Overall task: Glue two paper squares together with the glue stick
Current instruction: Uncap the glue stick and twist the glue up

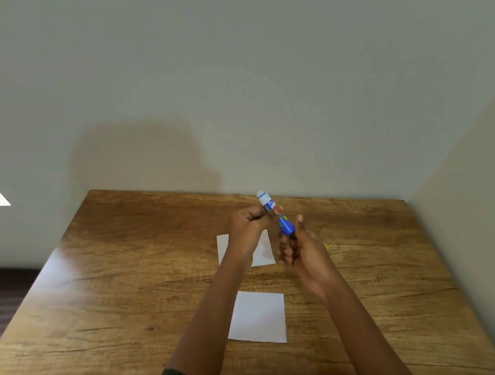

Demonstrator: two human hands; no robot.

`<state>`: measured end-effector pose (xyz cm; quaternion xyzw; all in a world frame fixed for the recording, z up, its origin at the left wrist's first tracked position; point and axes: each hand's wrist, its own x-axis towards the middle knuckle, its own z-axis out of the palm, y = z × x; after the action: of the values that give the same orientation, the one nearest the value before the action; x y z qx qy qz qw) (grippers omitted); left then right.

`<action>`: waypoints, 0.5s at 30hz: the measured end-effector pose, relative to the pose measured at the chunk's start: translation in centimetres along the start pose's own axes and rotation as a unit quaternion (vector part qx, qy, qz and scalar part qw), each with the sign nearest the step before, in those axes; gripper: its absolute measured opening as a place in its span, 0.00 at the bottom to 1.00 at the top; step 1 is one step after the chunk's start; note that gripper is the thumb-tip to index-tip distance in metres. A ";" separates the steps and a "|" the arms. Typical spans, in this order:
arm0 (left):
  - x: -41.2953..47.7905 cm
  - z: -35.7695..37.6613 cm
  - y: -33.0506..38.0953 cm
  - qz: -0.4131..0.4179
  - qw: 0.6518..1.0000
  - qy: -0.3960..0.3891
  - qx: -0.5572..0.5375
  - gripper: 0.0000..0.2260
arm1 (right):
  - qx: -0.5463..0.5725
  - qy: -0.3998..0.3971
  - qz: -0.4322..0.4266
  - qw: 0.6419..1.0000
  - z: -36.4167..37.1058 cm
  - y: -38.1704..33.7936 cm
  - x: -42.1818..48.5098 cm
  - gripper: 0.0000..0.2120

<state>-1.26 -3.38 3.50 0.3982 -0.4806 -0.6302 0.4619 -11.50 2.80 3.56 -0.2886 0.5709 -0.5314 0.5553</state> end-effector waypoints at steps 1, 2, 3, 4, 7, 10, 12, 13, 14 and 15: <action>0.0 -0.1 -0.1 -0.001 1.000 0.000 0.001 0.06 | -0.005 -0.007 0.004 1.000 -0.2 0.0 0.0 0.24; 0.0 -0.1 -0.2 -0.003 1.000 -0.003 -0.001 0.07 | -0.012 -0.013 -0.002 1.000 -0.3 0.1 0.1 0.25; 0.0 -0.2 -0.3 -0.004 1.000 -0.010 -0.001 0.08 | -0.018 -0.017 -0.013 1.000 -0.2 0.2 0.2 0.26; -0.1 -0.2 -0.4 -0.003 1.000 -0.013 0.003 0.09 | -0.024 -0.019 -0.029 0.999 -0.1 0.4 0.2 0.26; -0.1 -0.1 -0.7 0.006 1.000 0.000 0.022 0.04 | -0.025 -0.001 -0.087 0.996 0.4 1.1 0.4 0.21; -0.2 -0.6 -0.6 0.016 0.999 -0.021 0.041 0.05 | 0.001 0.022 -0.119 0.993 0.3 1.4 0.5 0.14; -0.3 -1.5 -0.4 0.041 0.993 -0.045 0.103 0.08 | 0.024 0.015 -0.123 0.992 0.2 1.5 0.5 0.14; -0.2 -2.2 -0.4 0.055 0.984 -0.044 0.166 0.11 | 0.042 0.012 -0.124 0.991 0.1 1.6 0.5 0.16; 0.1 -3.2 -0.5 0.064 0.966 -0.035 0.248 0.16 | 0.061 0.011 -0.123 0.990 -0.1 1.6 0.6 0.18; 0.3 -4.4 -0.8 0.066 0.938 -0.021 0.340 0.21 | 0.077 0.011 -0.120 0.990 -0.3 1.6 0.6 0.20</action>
<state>2.70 -4.65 1.72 0.4854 -0.7010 -0.4057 0.3292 -11.46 2.74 1.79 -0.3056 0.4951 -0.6399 0.5020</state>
